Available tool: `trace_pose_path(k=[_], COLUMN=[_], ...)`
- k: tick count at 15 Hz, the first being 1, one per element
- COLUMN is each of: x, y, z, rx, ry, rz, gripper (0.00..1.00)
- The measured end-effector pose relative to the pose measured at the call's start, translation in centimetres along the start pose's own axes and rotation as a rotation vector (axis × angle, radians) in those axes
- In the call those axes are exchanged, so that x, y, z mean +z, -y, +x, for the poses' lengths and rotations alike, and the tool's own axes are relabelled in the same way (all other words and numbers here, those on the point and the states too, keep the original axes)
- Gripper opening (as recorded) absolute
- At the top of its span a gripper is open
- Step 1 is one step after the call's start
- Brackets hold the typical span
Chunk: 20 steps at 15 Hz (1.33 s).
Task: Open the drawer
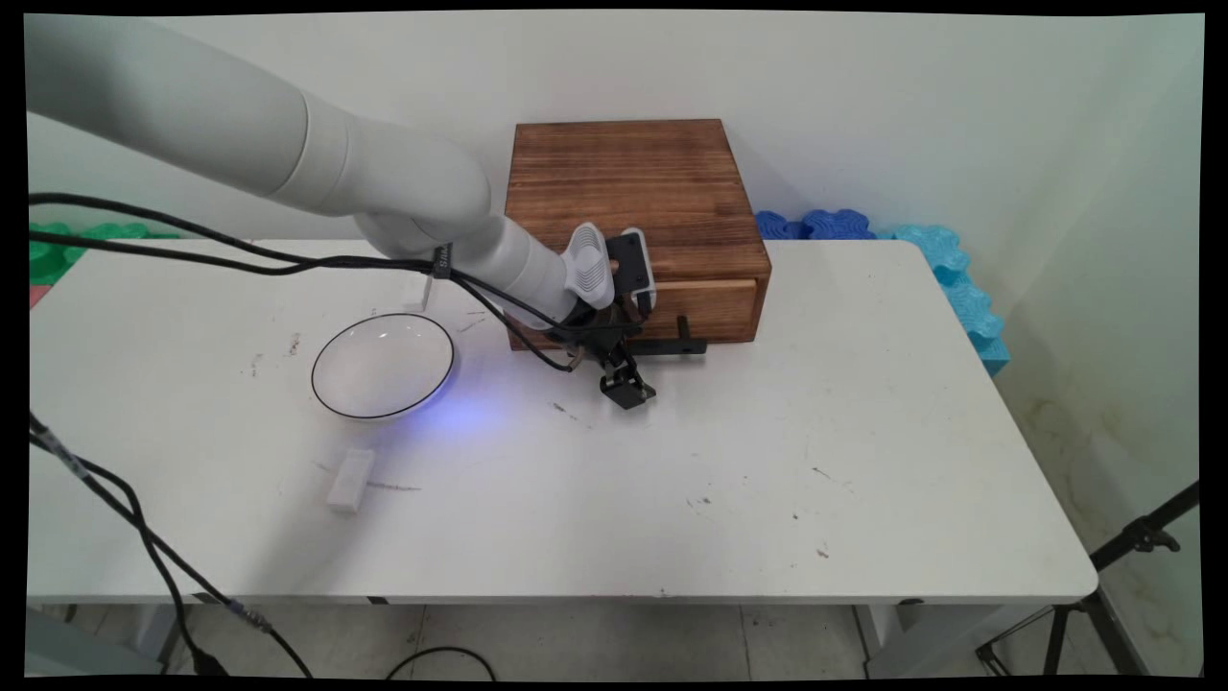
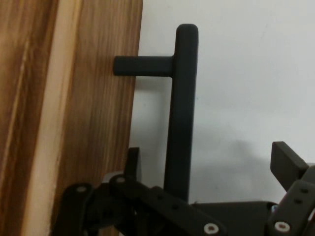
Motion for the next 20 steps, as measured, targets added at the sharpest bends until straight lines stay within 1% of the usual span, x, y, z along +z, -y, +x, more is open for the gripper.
trace_pose_path(k=[11, 18, 19, 20], x=[0.5, 0.0, -0.5, -0.6], y=[-0.7, -2.1, -2.4, -2.6], z=[-0.2, -0.2, -0.8, -0.8], rx=[-0.009, -0.006, -0.013, -0.011], ry=[0.012, 0.011, 0.012, 0.011], rz=[-0.013, -0.032, -0.032, -0.036], gripper=[1.0, 1.0, 1.0, 1.0])
